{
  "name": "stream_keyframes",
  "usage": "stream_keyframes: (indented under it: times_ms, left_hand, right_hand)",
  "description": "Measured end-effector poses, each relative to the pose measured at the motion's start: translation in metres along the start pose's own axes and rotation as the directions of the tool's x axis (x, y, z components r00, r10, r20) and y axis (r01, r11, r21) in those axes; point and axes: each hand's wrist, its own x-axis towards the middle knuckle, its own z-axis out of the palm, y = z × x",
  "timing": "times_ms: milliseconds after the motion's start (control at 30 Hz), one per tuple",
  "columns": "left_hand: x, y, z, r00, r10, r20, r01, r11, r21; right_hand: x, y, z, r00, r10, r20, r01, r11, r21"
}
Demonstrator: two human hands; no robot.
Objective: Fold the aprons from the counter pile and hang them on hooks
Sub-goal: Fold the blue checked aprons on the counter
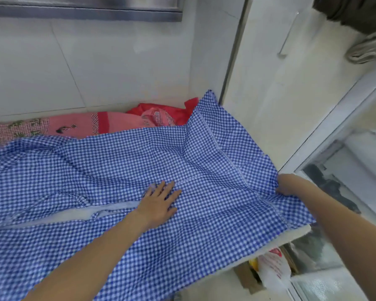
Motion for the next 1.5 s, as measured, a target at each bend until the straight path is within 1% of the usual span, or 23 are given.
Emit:
stream_keyframes:
  times_ms: [33, 100, 167, 233, 267, 300, 367, 400, 433, 500, 667, 800, 900, 967, 1067, 1133, 1200, 1267, 1300, 1333, 1400, 1433, 1500]
  left_hand:
    - [-0.005, 0.008, 0.005, 1.0, 0.024, 0.013, -0.024, 1.0, 0.0]
    - [-0.015, 0.025, 0.015, 0.996, 0.076, 0.052, -0.077, 0.997, 0.025]
    - [-0.022, 0.038, 0.021, 0.992, 0.093, 0.081, -0.098, 0.993, 0.062]
    - [-0.026, 0.043, 0.023, 0.992, 0.066, 0.104, -0.076, 0.993, 0.094]
    - [-0.026, 0.043, 0.022, 0.993, 0.034, 0.112, -0.045, 0.994, 0.097]
    - [-0.026, 0.041, 0.021, 0.993, -0.002, 0.121, -0.011, 0.994, 0.109]
    - [-0.023, 0.035, 0.02, 0.989, -0.057, 0.134, 0.041, 0.992, 0.122]
    - [-0.022, 0.032, 0.018, 0.988, -0.069, 0.14, 0.052, 0.991, 0.121]
    - [-0.021, 0.029, 0.017, 0.986, -0.076, 0.152, 0.058, 0.991, 0.119]
    - [-0.019, 0.023, 0.015, 0.985, -0.083, 0.153, 0.066, 0.991, 0.112]
    - [-0.005, 0.012, 0.007, 0.993, -0.109, 0.047, 0.097, 0.973, 0.21]
    - [0.02, 0.011, 0.008, 0.987, -0.043, 0.154, 0.025, 0.992, 0.122]
    - [0.035, 0.025, 0.009, 0.985, 0.006, 0.171, -0.026, 0.993, 0.112]
    - [0.039, 0.027, 0.006, 0.989, 0.007, 0.15, -0.026, 0.992, 0.124]
    - [0.039, 0.016, 0.001, 0.993, 0.018, 0.117, -0.036, 0.988, 0.152]
    - [0.036, 0.008, 0.003, 0.993, 0.045, 0.105, -0.064, 0.982, 0.18]
    - [0.033, 0.004, 0.008, 0.994, 0.069, 0.09, -0.084, 0.981, 0.176]
    - [0.032, 0.002, 0.013, 0.995, 0.061, 0.084, -0.077, 0.976, 0.204]
    - [0.032, 0.001, 0.014, 0.996, 0.047, 0.078, -0.063, 0.975, 0.215]
    - [0.033, 0.002, 0.013, 0.997, 0.036, 0.068, -0.051, 0.974, 0.221]
    - [0.03, 0.005, 0.011, 0.998, 0.035, 0.043, -0.044, 0.973, 0.228]
    - [0.028, 0.006, 0.01, 0.999, 0.039, 0.017, -0.042, 0.973, 0.225]
    - [0.016, 0.001, 0.012, 0.991, 0.058, -0.12, -0.037, 0.984, 0.172]
  right_hand:
    - [-0.007, 0.011, 0.012, 0.999, 0.05, -0.018, -0.051, 0.998, -0.033]
    - [-0.021, 0.029, 0.039, 0.987, 0.139, -0.079, -0.14, 0.99, -0.006]
    - [-0.029, 0.027, 0.057, 0.953, 0.193, -0.233, -0.194, 0.981, 0.017]
    - [-0.029, 0.009, 0.064, 0.916, 0.125, -0.382, -0.14, 0.99, -0.013]
    - [-0.025, -0.004, 0.065, 0.909, 0.04, -0.415, -0.057, 0.998, -0.029]
    - [-0.016, -0.017, 0.066, 0.917, -0.063, -0.394, 0.064, 0.998, -0.011]
    - [-0.003, -0.049, 0.066, 0.938, -0.263, -0.227, 0.291, 0.951, 0.101]
    - [0.002, -0.062, 0.066, 0.923, -0.352, -0.156, 0.371, 0.921, 0.118]
    - [0.009, -0.076, 0.064, 0.901, -0.418, -0.119, 0.43, 0.898, 0.097]
    - [0.022, -0.093, 0.066, 0.877, -0.471, -0.091, 0.474, 0.88, 0.017]
    - [0.06, -0.097, 0.06, 0.921, -0.388, 0.044, 0.389, 0.921, -0.006]
    - [0.081, -0.07, 0.06, 0.956, -0.276, 0.102, 0.282, 0.959, -0.04]
    - [0.079, -0.052, 0.057, 0.967, -0.232, 0.101, 0.239, 0.97, -0.055]
    - [0.08, -0.052, 0.044, 0.969, -0.242, 0.046, 0.243, 0.97, -0.017]
    - [0.091, -0.065, 0.018, 0.939, -0.309, -0.15, 0.318, 0.947, 0.04]
    - [0.098, -0.067, 0.007, 0.945, -0.294, -0.146, 0.307, 0.948, 0.079]
    - [0.104, -0.058, 0.001, 0.978, -0.102, -0.183, 0.125, 0.985, 0.12]
    - [0.1, -0.049, -0.009, 0.959, 0.118, -0.257, -0.066, 0.976, 0.205]
    - [0.096, -0.05, -0.014, 0.942, 0.135, -0.306, -0.075, 0.977, 0.201]
    - [0.09, -0.055, -0.018, 0.927, 0.092, -0.364, -0.021, 0.981, 0.194]
    - [0.076, -0.083, -0.019, 0.881, -0.157, -0.447, 0.241, 0.96, 0.139]
    - [0.066, -0.101, -0.017, 0.851, -0.31, -0.423, 0.38, 0.921, 0.089]
    - [0.043, -0.142, -0.011, 0.751, -0.587, -0.303, 0.629, 0.775, 0.056]
